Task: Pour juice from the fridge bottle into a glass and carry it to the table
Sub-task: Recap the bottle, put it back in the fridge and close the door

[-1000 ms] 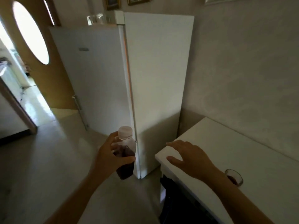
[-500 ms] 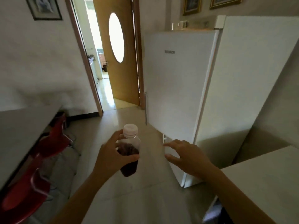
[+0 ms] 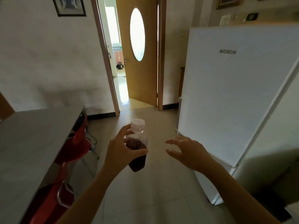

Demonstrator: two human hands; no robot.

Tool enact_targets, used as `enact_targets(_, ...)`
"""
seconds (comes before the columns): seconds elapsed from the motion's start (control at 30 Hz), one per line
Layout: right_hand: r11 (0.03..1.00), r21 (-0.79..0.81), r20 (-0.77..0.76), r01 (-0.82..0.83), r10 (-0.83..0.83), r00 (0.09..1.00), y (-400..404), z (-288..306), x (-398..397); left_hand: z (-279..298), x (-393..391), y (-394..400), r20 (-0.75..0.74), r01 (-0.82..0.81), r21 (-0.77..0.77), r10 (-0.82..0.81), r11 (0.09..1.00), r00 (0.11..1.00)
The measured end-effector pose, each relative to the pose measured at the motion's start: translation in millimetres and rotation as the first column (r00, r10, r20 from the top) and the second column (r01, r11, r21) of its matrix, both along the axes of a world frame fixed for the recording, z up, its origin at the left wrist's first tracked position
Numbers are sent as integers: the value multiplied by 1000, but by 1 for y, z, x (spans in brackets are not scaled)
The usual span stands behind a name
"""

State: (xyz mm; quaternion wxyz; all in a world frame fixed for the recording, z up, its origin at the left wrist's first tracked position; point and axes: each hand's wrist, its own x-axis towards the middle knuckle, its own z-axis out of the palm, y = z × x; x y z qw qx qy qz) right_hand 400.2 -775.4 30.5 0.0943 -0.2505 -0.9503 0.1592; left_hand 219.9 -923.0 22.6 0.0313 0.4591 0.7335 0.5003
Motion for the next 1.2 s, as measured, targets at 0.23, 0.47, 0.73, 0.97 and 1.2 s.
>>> enact_targets(0.23,995,94,-8,43,-43,999,101,-12,-106,-20,-108,97,-27,28,0,-28,1000,999)
enact_targets(0.47,978,191,-42,84,-78,996,204,2,-213,-3,-211,194,-44,35,-12,-35,999,998)
enact_targets(0.73,959,222,11,175,-182,983,289,0,-309,-8,-321,297,-40,68,-8,-69,998,997)
enact_targets(0.97,892,242,43,383,-404,914,361,-6,-383,-10,-420,414,-57,288,-37,-289,957,955)
enact_targets(1.2,765,242,86,597,-630,772,428,-3,-421,-9,-471,533,-47,528,-35,-529,848,847)
